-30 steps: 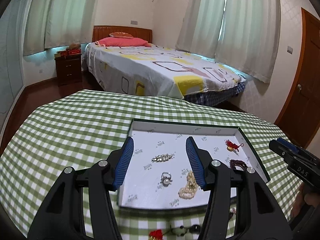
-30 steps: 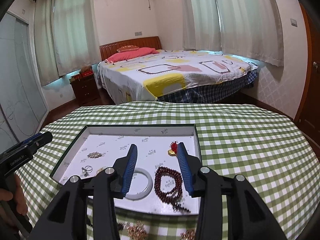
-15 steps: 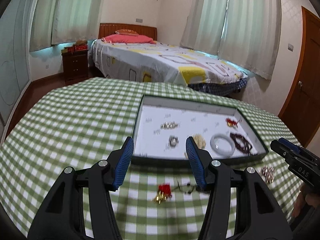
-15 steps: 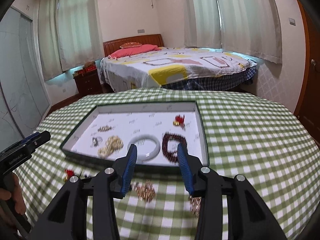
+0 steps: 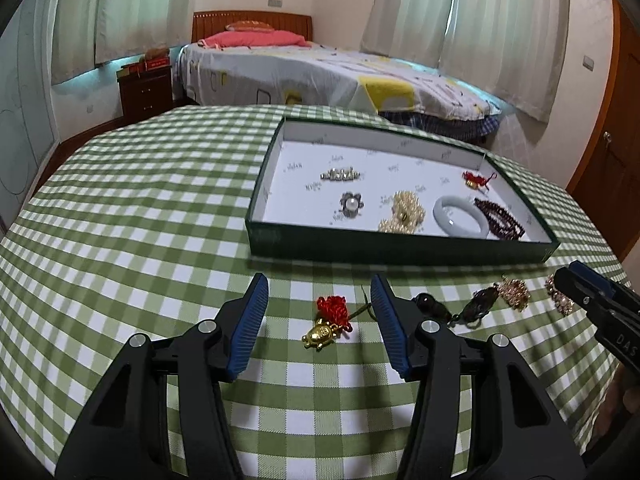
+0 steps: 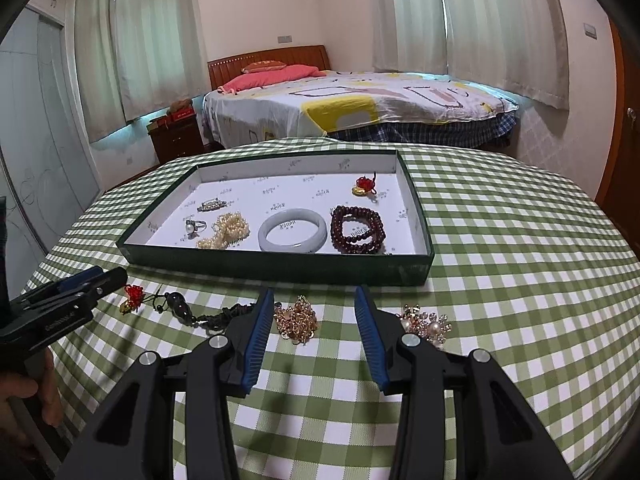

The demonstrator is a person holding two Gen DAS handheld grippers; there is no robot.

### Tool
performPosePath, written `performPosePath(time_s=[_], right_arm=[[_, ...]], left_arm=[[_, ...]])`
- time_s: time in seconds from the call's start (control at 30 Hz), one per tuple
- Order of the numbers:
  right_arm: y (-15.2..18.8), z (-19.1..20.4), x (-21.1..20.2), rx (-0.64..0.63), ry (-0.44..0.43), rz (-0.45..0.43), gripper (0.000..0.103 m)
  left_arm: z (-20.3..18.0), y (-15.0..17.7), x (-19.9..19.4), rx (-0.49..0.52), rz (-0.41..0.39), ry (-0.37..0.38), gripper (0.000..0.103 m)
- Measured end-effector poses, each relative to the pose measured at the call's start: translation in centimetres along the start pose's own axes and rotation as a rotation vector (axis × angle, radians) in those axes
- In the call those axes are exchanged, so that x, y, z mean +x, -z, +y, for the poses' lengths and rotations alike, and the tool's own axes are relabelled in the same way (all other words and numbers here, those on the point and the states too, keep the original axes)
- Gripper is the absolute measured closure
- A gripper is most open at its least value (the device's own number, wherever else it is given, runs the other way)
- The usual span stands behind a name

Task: Organize jewelry
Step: 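Lift both grippers out of the box back over the loose jewelry, then close the left gripper on the red flower charm with gold turtle, then close the right gripper on the gold filigree brooch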

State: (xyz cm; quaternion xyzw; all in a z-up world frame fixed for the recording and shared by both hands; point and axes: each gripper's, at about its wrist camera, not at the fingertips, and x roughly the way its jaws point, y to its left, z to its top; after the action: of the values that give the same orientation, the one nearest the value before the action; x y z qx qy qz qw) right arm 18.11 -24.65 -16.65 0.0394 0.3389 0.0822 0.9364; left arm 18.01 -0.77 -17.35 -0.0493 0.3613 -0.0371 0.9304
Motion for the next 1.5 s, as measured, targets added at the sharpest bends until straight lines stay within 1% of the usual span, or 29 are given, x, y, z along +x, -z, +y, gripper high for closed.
performPosePath(time_s=[0.07,0.1,0.13,0.37,0.4,0.43,0.53,0.63,0.83,1.03,1.23,1.33,1.4,1.43,1.5], right_arm=[[0.2,0.0,0.1,0.001,-0.002,0.004,0.061],[0.3,0.0,0.2,0.002,-0.004,0.007,0.061],[0.4,0.0,0.2,0.002,-0.004,0.008,0.061],[0.6,-0.2,0.6,0.01,-0.008,0.022,0.061],[0.6,-0.2,0.6,0.01,-0.008,0.023,0.061],[0.6,-0.2,0.7,0.01,-0.008,0.025,0.061],[0.7,-0.2,0.8,0.01,-0.01,0.03,0.061],[0.7,-0.1,0.9,0.008,-0.011,0.033,0.061],[0.5,0.4,1.3,-0.001,-0.018,0.043,0.061],[0.4,0.9,2.7,-0.024,-0.02,0.088,0.061],[0.5,0.8,4.4,-0.027,-0.014,0.159,0.061],[0.7,1.2,4.5,-0.052,-0.002,0.161,0.061],[0.9,1.5,4.4,-0.08,0.012,0.16,0.068],[1.0,1.6,4.4,-0.088,0.011,0.157,0.075],[1.0,1.6,4.3,-0.091,0.0,0.152,0.082]], left_arm=[[-0.1,0.1,0.5,0.006,0.019,-0.003,0.055],[-0.1,0.1,0.7,0.008,0.026,-0.002,0.059],[-0.1,0.1,1.1,0.011,0.039,-0.002,0.061],[0.1,0.1,2.7,0.011,0.099,0.011,0.065],[0.0,0.1,2.8,0.014,0.098,0.009,0.069],[0.0,0.0,2.8,0.016,0.101,0.015,0.077],[0.1,-0.1,2.9,0.022,0.107,0.029,0.087],[0.1,-0.1,2.9,0.029,0.104,0.031,0.09],[0.1,0.0,1.6,0.044,0.07,0.016,0.091],[1.0,-0.4,0.1,0.018,0.044,0.009,0.091],[1.8,-0.4,-0.1,-0.002,0.041,0.0,0.092],[1.7,-0.3,-0.1,0.001,0.042,0.001,0.092],[1.5,-0.3,0.0,0.004,0.043,0.003,0.092],[1.5,-0.3,0.0,0.005,0.043,0.004,0.092],[1.4,-0.3,0.0,0.005,0.042,0.004,0.092]])
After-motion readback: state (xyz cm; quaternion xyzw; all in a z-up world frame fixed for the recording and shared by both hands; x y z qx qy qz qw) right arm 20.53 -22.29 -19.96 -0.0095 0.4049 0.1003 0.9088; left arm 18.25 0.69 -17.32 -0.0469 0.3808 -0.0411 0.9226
